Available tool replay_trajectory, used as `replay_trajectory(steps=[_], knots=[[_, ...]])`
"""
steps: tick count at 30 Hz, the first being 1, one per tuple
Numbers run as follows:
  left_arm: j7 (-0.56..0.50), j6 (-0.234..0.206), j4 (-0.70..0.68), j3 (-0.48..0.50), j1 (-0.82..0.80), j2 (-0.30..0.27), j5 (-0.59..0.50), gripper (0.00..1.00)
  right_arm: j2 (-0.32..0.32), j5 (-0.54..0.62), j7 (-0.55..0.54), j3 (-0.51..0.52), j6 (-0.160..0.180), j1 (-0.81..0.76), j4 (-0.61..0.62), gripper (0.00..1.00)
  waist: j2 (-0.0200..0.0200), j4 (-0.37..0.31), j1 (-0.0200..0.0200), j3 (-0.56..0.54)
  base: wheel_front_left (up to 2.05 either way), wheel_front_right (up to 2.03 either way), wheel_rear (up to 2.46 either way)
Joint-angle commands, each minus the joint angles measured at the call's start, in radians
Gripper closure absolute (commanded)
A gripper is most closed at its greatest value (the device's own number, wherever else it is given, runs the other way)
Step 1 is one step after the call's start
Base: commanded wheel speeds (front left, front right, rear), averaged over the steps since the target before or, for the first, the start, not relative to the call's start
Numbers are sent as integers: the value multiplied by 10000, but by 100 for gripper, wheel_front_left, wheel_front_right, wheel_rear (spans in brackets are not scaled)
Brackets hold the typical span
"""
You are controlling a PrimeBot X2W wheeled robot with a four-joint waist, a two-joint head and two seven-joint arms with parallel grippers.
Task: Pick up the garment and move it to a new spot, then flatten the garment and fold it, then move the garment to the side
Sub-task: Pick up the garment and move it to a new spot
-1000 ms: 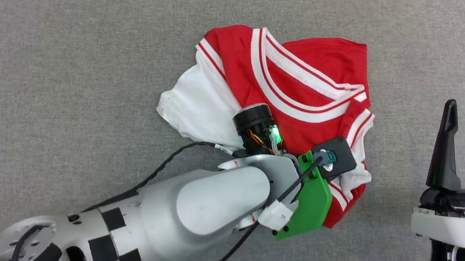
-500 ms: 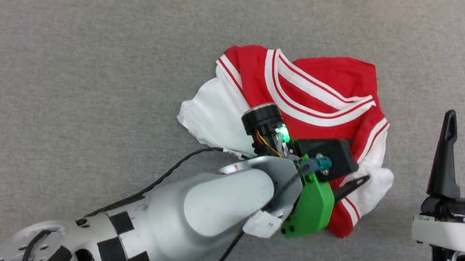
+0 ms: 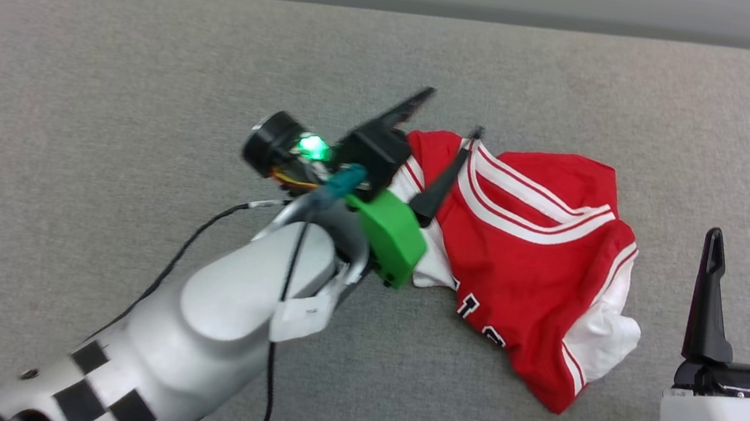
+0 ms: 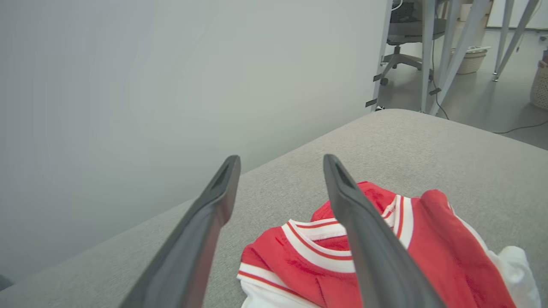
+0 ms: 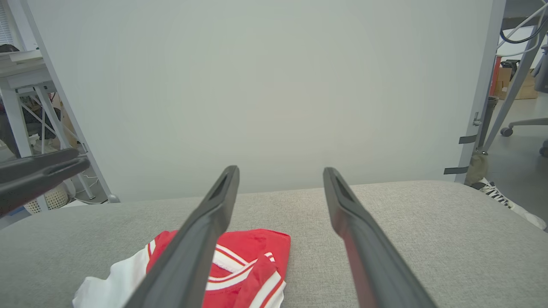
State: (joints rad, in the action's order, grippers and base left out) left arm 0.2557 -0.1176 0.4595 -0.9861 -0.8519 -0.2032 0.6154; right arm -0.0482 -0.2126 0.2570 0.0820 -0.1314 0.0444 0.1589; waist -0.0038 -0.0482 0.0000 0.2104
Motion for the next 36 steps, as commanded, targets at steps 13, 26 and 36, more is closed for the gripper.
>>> replay_trajectory(steps=[13,26,36], knots=[[59,-1711,-2866,4262,4370,-1617,-1390,0,-20,212,47,56,7,-607,-127,0,38,785,0,-1027,0,0,0],[60,-967,-3953,6960,7331,-829,-2849,0,-20,310,47,-122,7,-957,-463,0,38,874,0,-1402,0,0,0],[60,-9,-3703,7860,8142,224,-3789,0,-20,494,47,-158,7,-1371,-673,0,38,885,0,-1623,0,0,0]])
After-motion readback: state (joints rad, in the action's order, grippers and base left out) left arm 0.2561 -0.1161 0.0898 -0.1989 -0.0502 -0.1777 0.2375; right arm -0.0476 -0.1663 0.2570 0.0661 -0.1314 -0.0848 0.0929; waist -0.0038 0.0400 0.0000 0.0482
